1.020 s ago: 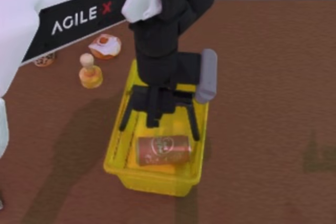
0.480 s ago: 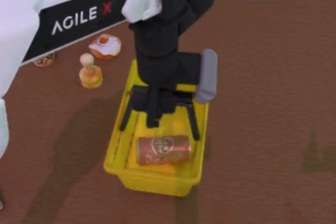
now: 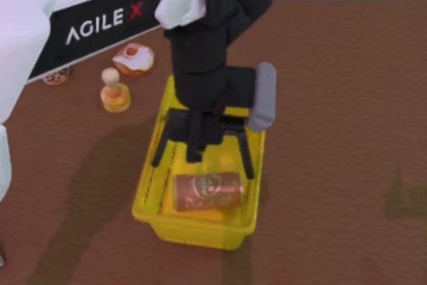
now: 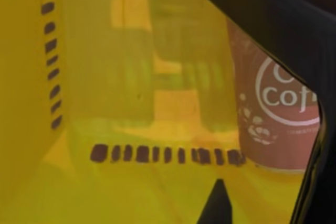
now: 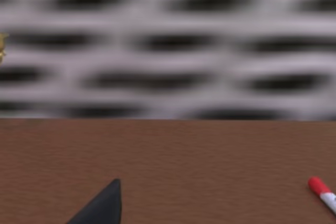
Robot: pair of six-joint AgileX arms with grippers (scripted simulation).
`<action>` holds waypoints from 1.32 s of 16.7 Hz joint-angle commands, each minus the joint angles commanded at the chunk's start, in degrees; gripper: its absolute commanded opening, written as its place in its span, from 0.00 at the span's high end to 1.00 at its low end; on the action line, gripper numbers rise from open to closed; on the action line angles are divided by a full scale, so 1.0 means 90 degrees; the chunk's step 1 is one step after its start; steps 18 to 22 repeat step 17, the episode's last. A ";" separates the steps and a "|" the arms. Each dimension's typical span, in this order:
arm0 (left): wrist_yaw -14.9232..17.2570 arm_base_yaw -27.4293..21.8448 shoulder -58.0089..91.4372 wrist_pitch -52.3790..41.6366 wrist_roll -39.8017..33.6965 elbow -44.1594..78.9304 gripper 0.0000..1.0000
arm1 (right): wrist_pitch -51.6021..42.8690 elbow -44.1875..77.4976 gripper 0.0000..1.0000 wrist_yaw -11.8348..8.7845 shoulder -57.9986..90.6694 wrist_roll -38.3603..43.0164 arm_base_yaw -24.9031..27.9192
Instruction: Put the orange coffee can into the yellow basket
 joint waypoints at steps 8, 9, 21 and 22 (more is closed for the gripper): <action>0.0000 0.0000 0.0000 0.0000 0.0000 0.0000 1.00 | 0.0000 0.0000 0.00 0.0000 0.0000 0.0000 0.0000; 0.0003 0.0001 0.0002 -0.0003 0.0006 -0.0003 1.00 | 0.0000 0.0000 0.00 0.0000 0.0000 0.0000 0.0000; 0.0000 0.0371 -0.0283 -0.1115 0.0246 0.0822 1.00 | 0.0000 0.0000 0.00 0.0000 0.0000 0.0000 0.0000; 0.0000 0.0371 -0.0283 -0.1115 0.0246 0.0822 1.00 | 0.0000 0.0000 0.00 0.0000 0.0000 0.0000 0.0000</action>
